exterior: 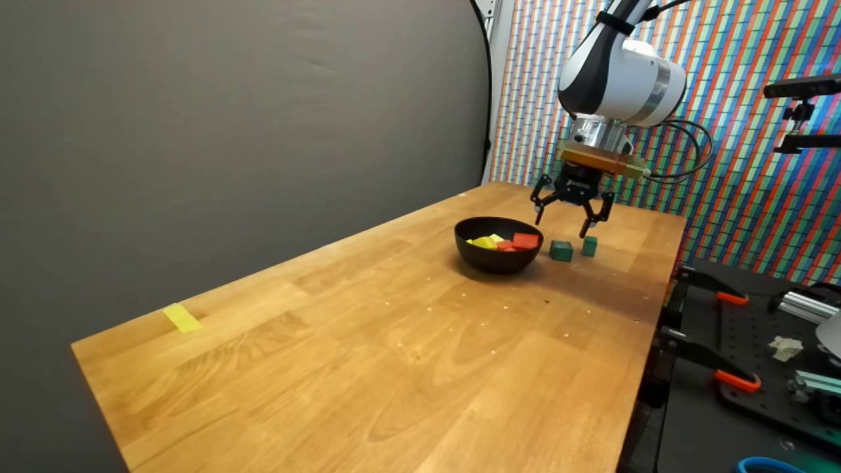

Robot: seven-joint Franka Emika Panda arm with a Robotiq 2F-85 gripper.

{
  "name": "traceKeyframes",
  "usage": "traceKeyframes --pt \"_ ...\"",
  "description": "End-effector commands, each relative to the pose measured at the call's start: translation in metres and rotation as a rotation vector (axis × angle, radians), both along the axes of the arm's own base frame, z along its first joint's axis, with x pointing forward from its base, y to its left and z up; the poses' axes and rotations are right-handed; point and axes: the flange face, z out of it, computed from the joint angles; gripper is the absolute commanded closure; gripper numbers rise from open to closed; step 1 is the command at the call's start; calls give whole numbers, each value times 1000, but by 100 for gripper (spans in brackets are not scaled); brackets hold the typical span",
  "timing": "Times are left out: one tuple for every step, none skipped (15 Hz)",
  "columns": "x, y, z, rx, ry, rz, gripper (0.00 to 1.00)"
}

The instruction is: Put all the blocks in the bowl

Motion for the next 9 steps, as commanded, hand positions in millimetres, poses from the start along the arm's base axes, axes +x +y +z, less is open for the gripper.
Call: traceKeyframes --pt "-12 -10 9 -36 -19 -34 0" --pt "-13 -12 5 -43 -11 -35 0" --pt "-14 -13 2 -40 -1 -32 0" --pt "-14 -14 -2 -39 9 -26 0" --pt "-13 -14 -6 -42 19 -17 0" --pt "-12 -14 -9 -41 27 -5 0" --pt "-11 -13 -12 -43 39 5 1" --pt "-10 -12 -15 -45 50 18 5" --pt "-9 -12 -17 -49 57 28 6"
